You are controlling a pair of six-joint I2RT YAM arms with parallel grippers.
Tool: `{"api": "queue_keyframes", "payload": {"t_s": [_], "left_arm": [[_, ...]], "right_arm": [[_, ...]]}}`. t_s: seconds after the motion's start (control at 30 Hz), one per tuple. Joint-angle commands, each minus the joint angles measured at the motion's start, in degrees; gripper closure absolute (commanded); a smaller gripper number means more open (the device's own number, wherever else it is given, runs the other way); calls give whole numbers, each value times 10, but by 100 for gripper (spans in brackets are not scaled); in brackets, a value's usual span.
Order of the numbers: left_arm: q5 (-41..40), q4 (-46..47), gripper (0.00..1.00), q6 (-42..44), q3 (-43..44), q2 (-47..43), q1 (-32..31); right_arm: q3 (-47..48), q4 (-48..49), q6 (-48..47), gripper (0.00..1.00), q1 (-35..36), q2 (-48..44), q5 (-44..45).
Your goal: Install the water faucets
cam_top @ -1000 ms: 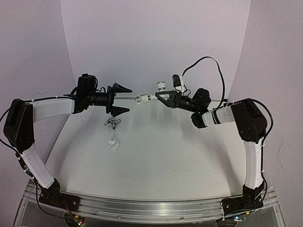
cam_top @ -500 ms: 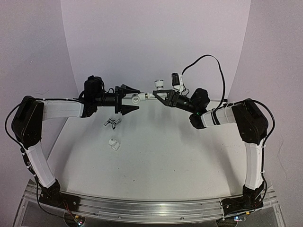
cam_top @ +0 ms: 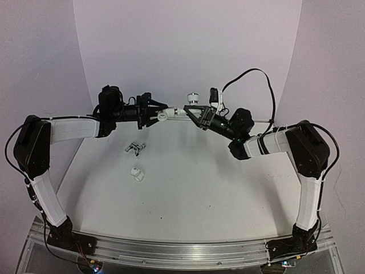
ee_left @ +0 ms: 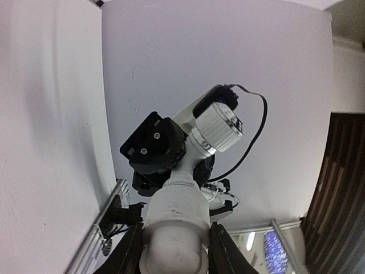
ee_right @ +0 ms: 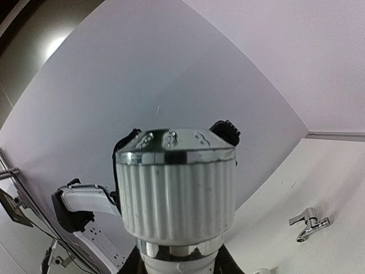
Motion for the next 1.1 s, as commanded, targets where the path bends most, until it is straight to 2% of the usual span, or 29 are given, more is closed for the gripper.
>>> {"api": "queue_keyframes", "payload": {"t_s": [0.0,0.13,0.2,0.27,0.37,0.47,0.6,0.67,0.73,0.8,0.9,0.97,1.07], "left_arm": [[33,21,99,231,37,-12,-2],[6,22,100,439,20,-23,10],[-6,22,100,542,20,-19,9],[7,21,100,596,33,-6,10],[43,22,100,642,39,8,17],[76,22,100,618,49,12,29],[62,23,100,561,41,-6,35],[53,24,100,525,32,-18,38],[34,24,100,476,23,-33,45],[25,24,100,420,17,-48,54],[26,24,100,340,11,-61,69],[43,24,100,296,11,-64,74],[61,24,100,248,8,-72,76]], "right_arm": [[0,-84,97,100,37,-94,66],[-11,-276,145,100,53,-156,110],[-3,-334,172,100,64,-173,130],[18,-389,199,100,72,-183,137],[28,-407,223,98,77,-199,143],[23,-412,219,74,80,-218,158],[-14,-423,173,24,83,-256,198],[-34,-425,142,8,83,-275,212],[-56,-433,103,2,82,-297,217],[-76,-445,36,2,80,-321,213],[-60,-540,-225,2,80,-346,206],[-33,-624,-462,2,81,-353,191],[-28,-679,-729,2,81,-374,225]]}}
